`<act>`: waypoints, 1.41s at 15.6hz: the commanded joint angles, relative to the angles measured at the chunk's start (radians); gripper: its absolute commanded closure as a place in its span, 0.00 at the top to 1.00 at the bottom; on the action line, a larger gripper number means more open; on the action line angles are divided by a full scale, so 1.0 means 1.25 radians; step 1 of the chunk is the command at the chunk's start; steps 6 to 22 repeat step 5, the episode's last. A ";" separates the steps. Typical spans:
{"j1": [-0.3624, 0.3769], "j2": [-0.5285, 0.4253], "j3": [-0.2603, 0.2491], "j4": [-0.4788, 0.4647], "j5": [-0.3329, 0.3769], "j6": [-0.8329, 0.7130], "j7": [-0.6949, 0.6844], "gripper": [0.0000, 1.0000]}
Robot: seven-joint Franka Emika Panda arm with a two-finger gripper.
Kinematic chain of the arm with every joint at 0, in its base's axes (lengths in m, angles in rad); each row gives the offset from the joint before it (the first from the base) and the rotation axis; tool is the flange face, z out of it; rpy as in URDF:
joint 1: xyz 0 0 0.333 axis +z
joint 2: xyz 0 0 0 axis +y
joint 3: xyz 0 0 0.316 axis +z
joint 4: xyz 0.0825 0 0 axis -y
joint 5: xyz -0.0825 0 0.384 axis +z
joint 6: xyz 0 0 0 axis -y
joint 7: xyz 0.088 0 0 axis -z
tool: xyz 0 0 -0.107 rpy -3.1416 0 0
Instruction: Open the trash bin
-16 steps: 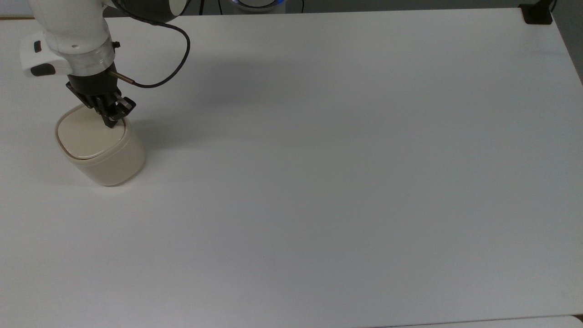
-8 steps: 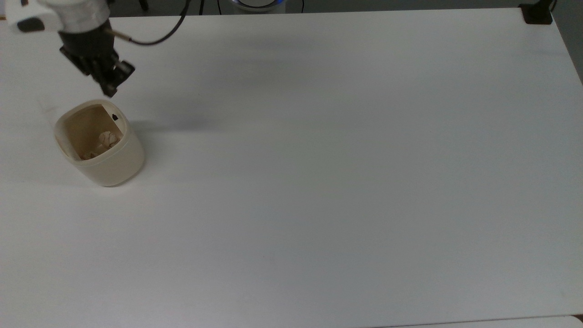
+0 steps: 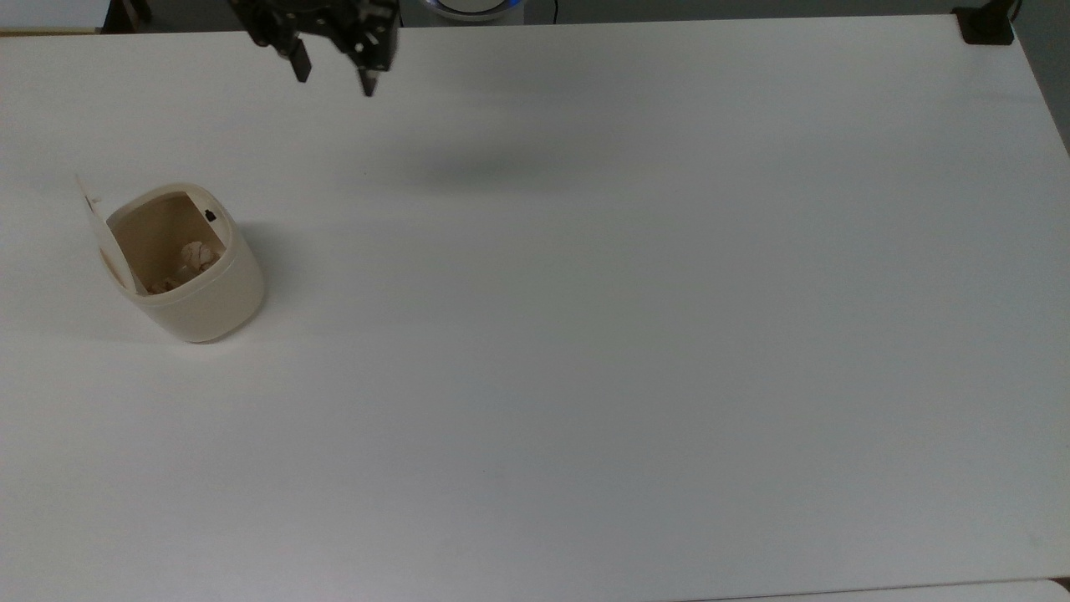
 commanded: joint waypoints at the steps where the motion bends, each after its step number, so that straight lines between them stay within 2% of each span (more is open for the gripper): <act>1: 0.000 -0.030 0.031 -0.025 0.003 -0.043 -0.010 1.00; 5: 0.004 -0.032 0.042 -0.023 0.006 -0.047 -0.011 1.00; 22: 0.004 -0.032 0.042 -0.023 0.006 -0.047 -0.011 1.00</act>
